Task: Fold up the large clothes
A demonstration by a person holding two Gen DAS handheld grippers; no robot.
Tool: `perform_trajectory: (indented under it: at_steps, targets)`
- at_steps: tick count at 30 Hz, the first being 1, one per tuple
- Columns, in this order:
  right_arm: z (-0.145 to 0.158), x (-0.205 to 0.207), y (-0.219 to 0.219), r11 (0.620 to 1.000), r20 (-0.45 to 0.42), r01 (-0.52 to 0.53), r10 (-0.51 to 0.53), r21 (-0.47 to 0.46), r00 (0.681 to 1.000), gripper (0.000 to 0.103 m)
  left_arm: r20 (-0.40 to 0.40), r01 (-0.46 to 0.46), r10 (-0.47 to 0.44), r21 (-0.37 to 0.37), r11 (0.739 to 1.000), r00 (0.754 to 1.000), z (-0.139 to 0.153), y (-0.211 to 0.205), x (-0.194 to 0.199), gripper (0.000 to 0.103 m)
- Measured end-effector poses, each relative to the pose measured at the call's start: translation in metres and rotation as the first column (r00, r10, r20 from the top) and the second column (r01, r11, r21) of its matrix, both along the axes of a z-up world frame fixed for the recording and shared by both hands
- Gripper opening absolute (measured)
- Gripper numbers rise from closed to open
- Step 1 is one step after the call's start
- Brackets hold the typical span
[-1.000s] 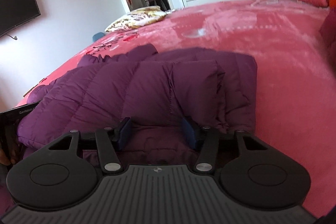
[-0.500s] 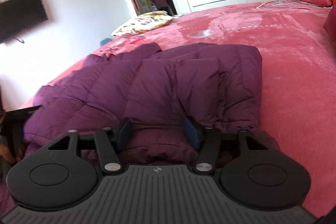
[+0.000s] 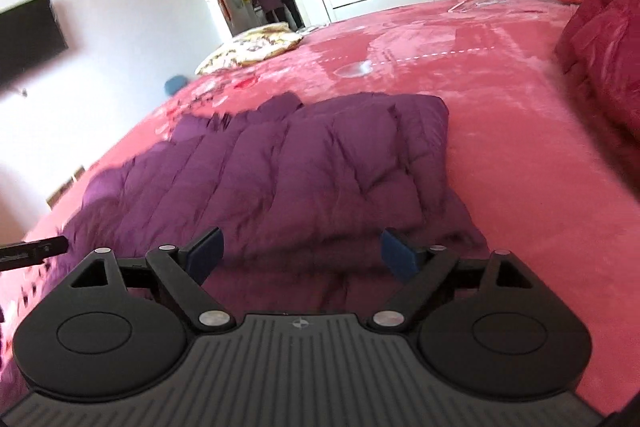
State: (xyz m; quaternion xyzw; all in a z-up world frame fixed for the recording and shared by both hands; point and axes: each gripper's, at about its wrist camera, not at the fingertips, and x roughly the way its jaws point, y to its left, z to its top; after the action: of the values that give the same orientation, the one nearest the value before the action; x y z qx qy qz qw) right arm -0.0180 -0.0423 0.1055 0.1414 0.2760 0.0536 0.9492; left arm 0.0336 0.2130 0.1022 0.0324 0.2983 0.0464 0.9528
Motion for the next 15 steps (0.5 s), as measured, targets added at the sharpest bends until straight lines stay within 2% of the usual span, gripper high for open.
perform_trajectory:
  at_steps: [2,5,10,15]
  targets:
    - [-0.002,-0.017,0.008,1.000,-0.023,0.002,-0.002,-0.031,1.000,0.103,-0.023,0.006,-0.007,-0.011,1.000,1.000,-0.002,0.002,-0.019,0.095]
    - [-0.006,-0.038,0.011,1.000,-0.067,-0.002,0.000,-0.029,0.998,0.103,-0.053,0.002,-0.003,-0.018,1.000,0.999,-0.003,0.007,-0.044,0.095]
    - [-0.012,-0.059,0.017,1.000,-0.145,-0.003,0.001,-0.016,0.989,0.103,-0.067,-0.010,0.008,-0.036,0.999,0.998,0.006,0.019,-0.078,0.095]
    - [-0.023,-0.078,0.026,0.997,-0.220,-0.034,0.018,-0.070,0.975,0.103,-0.076,-0.019,0.016,-0.044,0.999,0.997,0.013,0.036,-0.110,0.095]
